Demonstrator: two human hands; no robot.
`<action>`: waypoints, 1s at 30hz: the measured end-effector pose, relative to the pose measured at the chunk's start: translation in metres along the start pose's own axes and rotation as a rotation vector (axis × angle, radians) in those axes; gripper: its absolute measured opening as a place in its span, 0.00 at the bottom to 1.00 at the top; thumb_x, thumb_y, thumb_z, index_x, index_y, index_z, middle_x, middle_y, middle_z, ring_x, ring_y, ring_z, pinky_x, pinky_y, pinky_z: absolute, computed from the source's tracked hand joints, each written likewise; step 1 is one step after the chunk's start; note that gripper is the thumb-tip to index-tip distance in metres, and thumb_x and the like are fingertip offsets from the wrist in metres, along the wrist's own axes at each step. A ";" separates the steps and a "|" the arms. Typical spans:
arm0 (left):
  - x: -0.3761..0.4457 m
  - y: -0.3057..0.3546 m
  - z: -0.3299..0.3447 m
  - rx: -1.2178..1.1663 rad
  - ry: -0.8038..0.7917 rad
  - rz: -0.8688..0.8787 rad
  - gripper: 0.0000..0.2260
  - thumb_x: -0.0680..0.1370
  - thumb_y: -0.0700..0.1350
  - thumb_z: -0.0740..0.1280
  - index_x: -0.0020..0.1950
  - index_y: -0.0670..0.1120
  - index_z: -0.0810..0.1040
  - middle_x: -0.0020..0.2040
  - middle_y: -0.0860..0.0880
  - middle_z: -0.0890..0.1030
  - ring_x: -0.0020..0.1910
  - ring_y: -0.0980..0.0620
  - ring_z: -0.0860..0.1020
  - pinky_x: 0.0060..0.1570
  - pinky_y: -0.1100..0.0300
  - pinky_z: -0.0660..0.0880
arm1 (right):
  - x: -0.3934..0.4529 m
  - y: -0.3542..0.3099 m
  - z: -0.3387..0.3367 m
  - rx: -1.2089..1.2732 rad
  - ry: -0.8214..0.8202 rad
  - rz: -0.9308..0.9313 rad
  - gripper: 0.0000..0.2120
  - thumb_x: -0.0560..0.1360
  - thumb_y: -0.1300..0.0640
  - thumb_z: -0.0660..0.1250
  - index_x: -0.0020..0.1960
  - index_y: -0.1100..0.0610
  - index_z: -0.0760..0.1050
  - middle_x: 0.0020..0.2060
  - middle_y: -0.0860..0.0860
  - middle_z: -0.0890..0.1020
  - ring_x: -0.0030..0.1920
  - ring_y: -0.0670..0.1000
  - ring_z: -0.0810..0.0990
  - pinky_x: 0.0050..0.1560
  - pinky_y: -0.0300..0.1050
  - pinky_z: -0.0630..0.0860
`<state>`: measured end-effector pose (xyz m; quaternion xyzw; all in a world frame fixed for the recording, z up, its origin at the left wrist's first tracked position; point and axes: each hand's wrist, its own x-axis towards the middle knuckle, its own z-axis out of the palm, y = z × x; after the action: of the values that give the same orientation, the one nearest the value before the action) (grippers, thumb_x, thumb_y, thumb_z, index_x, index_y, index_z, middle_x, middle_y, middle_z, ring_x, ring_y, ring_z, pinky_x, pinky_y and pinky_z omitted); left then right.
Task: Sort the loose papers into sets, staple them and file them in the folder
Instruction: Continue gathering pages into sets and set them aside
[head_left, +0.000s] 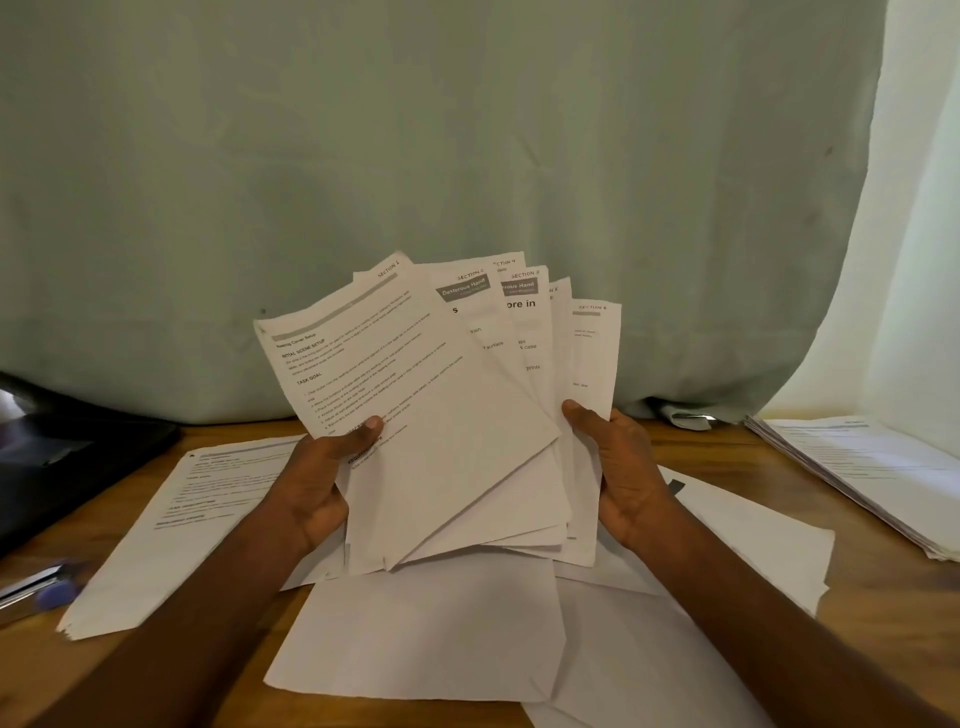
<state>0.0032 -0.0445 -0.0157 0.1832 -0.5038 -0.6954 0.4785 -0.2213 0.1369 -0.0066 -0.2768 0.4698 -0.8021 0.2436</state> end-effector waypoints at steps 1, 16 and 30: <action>0.001 -0.001 -0.001 0.006 0.006 0.005 0.23 0.78 0.34 0.69 0.73 0.45 0.76 0.67 0.44 0.81 0.69 0.41 0.77 0.73 0.42 0.70 | 0.000 0.000 0.000 -0.003 -0.004 -0.005 0.12 0.77 0.55 0.73 0.60 0.52 0.80 0.54 0.54 0.87 0.52 0.59 0.86 0.55 0.60 0.82; 0.013 -0.007 -0.012 0.036 0.022 0.011 0.24 0.79 0.33 0.69 0.75 0.42 0.74 0.70 0.41 0.79 0.71 0.39 0.75 0.75 0.41 0.67 | 0.002 0.002 -0.002 -0.013 -0.101 0.021 0.16 0.81 0.61 0.68 0.67 0.52 0.76 0.58 0.53 0.86 0.57 0.59 0.84 0.62 0.63 0.79; 0.013 -0.007 -0.012 -0.027 0.015 -0.040 0.22 0.80 0.32 0.67 0.74 0.41 0.75 0.70 0.40 0.79 0.71 0.39 0.75 0.75 0.41 0.67 | 0.000 -0.003 -0.001 -0.044 -0.091 -0.014 0.22 0.79 0.63 0.70 0.71 0.54 0.74 0.62 0.55 0.84 0.61 0.61 0.82 0.65 0.66 0.76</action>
<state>0.0029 -0.0613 -0.0237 0.1920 -0.4870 -0.7103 0.4706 -0.2222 0.1389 -0.0044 -0.3215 0.4740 -0.7797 0.2531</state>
